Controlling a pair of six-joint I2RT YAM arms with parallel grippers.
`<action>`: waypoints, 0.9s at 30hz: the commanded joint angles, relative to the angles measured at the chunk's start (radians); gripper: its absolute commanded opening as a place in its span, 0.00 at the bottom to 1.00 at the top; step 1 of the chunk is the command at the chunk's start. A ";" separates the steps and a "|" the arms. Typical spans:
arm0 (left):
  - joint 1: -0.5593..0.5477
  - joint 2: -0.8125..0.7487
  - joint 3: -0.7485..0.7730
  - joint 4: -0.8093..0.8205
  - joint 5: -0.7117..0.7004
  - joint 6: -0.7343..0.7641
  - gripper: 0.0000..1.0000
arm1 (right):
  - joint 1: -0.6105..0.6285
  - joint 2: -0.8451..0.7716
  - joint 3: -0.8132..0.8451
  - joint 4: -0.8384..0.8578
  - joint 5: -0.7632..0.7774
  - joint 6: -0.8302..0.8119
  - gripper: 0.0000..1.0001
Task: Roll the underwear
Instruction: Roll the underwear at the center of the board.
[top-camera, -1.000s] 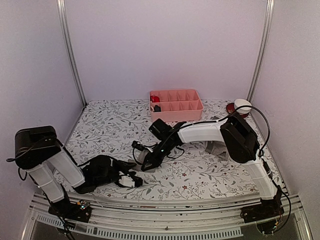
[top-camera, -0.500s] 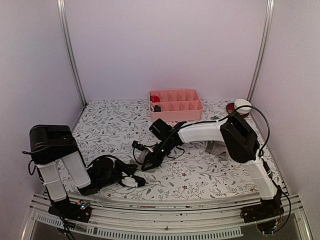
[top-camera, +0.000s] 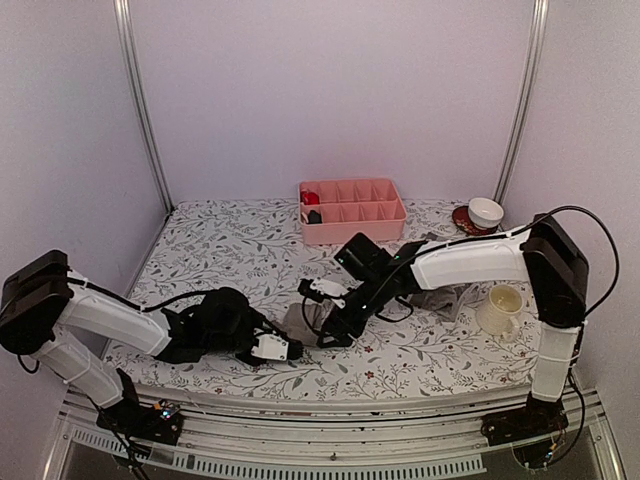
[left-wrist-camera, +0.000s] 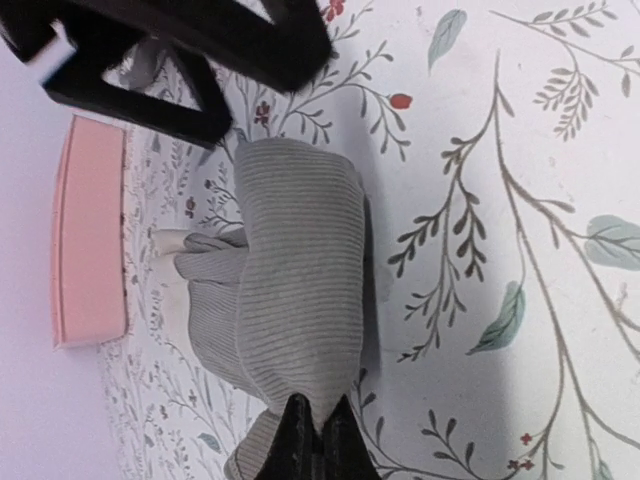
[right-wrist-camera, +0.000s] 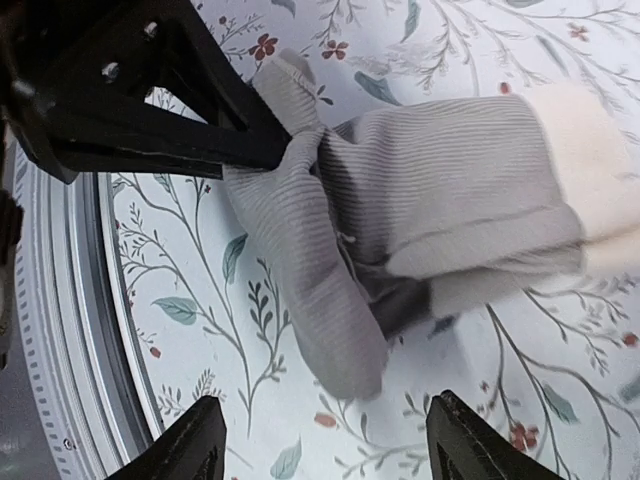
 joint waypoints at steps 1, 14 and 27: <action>-0.007 0.009 0.086 -0.376 0.099 -0.141 0.00 | 0.031 -0.206 -0.175 0.125 0.196 0.023 0.75; 0.106 0.143 0.337 -0.698 0.367 -0.253 0.00 | 0.393 -0.456 -0.519 0.461 0.784 -0.271 0.79; 0.258 0.334 0.576 -0.982 0.687 -0.222 0.00 | 0.428 -0.075 -0.329 0.666 0.986 -0.683 0.68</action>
